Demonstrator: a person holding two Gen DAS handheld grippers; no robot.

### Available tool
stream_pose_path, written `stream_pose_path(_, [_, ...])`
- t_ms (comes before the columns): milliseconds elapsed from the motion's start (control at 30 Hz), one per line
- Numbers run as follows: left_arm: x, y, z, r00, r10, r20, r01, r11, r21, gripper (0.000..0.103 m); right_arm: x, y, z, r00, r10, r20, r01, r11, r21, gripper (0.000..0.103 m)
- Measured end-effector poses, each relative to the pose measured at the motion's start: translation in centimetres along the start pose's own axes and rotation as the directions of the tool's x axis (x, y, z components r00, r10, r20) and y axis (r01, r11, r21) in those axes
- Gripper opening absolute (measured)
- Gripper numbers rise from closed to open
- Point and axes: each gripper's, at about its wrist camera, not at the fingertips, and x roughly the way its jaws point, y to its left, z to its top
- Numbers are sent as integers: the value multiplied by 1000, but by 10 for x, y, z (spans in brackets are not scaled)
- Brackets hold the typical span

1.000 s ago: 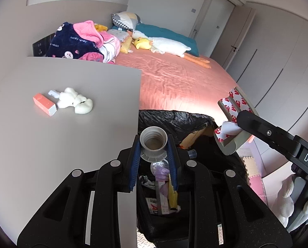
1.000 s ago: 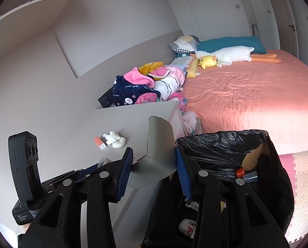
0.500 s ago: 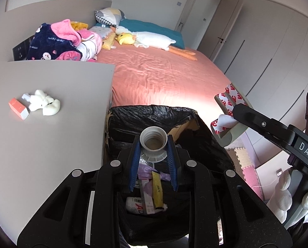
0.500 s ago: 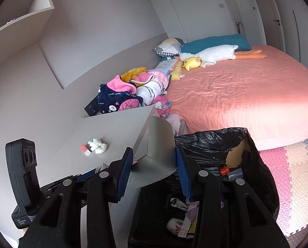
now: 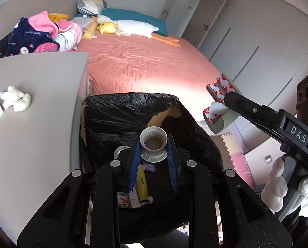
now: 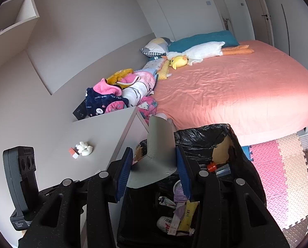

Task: Collect trash
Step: 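Carry the small cup and tape dispenser over the trash bin, then open both tools over the bin, dropping the cup and dispenser, then move both tools back to the desk toward the pink box and white foam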

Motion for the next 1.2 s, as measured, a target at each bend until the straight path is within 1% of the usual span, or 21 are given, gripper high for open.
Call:
stream_pose_path(33, [3, -1, -1, 1000, -12, -19, 12, 1000, -4, 32, -1, -3, 1, 1000, -6, 4, 6, 1000, 8, 49])
stream_pose_path(67, [5, 0, -2, 1000, -6, -30, 6, 1000, -18, 62, -4, -4, 1, 1000, -13, 14, 13, 1000, 13, 60])
stream_pose_path(100, [5, 1, -2, 999, 6, -32, -7, 999, -35, 79, -7, -6, 2, 999, -20, 31, 19, 1000, 19, 71])
stream_pose_path(133, [5, 3, -2, 1000, 10, -21, -11, 999, -49, 91, -10, -8, 3, 998, -30, 49, 29, 999, 25, 73])
stream_pose_path(167, [4, 5, -3, 1000, 5, -11, -5, 998, -56, 91, -12, -9, 3, 998, -36, 57, 35, 999, 27, 75])
stream_pose_path(233, [3, 6, -2, 1000, -4, -8, 3, 998, -62, 91, -13, -10, 4, 997, -45, 62, 44, 999, 26, 76])
stream_pose_path(433, [-3, 5, -3, 999, 35, 11, -34, 999, -40, 93, -9, -10, 4, 998, -41, 49, 39, 999, 25, 76])
stream_pose_path(667, [-7, 17, -7, 999, 46, 13, -45, 997, -67, 93, 2, 1, 2, 999, -32, 25, 32, 999, -3, 76])
stream_pose_path(933, [-16, 45, -8, 995, 91, 30, -87, 989, -121, 93, 25, 23, -2, 1000, -22, -15, 22, 999, -43, 76])
stream_pose_path(1200, [-27, 76, -9, 986, 157, 46, -148, 976, -158, 93, 49, 46, -7, 998, -8, -56, 4, 997, -74, 76])
